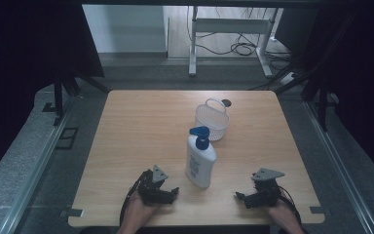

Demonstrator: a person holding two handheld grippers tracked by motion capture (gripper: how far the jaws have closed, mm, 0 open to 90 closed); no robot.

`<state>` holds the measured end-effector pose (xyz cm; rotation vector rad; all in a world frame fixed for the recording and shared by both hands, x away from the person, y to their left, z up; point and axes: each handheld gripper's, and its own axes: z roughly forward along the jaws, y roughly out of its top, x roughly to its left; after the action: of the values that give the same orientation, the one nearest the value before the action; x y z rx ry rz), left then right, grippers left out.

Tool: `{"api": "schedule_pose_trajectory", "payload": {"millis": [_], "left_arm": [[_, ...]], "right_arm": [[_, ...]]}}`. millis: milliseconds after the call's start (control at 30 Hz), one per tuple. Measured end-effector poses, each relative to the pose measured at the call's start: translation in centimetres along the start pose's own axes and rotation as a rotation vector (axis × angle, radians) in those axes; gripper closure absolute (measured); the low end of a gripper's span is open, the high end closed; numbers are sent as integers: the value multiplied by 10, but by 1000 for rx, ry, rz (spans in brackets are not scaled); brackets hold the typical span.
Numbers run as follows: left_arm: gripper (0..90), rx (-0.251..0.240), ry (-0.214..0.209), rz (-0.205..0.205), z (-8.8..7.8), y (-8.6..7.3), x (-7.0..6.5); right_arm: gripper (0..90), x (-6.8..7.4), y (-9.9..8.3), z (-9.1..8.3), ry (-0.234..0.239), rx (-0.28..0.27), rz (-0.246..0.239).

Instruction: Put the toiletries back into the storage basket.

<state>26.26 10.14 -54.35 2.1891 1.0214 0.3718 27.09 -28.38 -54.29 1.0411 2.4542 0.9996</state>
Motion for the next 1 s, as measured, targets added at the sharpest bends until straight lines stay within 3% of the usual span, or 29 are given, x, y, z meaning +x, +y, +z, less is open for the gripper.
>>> {"api": "schedule_pose_trajectory", "payload": {"millis": [500,800,1000], "left_arm": [[114,-1,1,-1,0,0,0],[115,2,2,3,0,0,0],[115,2,2,3,0,0,0]], "right_arm": [[33,4,8,-8,-7,-28,-9],[20,13,18,-8,26,-45,-55],[8,20,25,-7,43,-53,-52]]}}
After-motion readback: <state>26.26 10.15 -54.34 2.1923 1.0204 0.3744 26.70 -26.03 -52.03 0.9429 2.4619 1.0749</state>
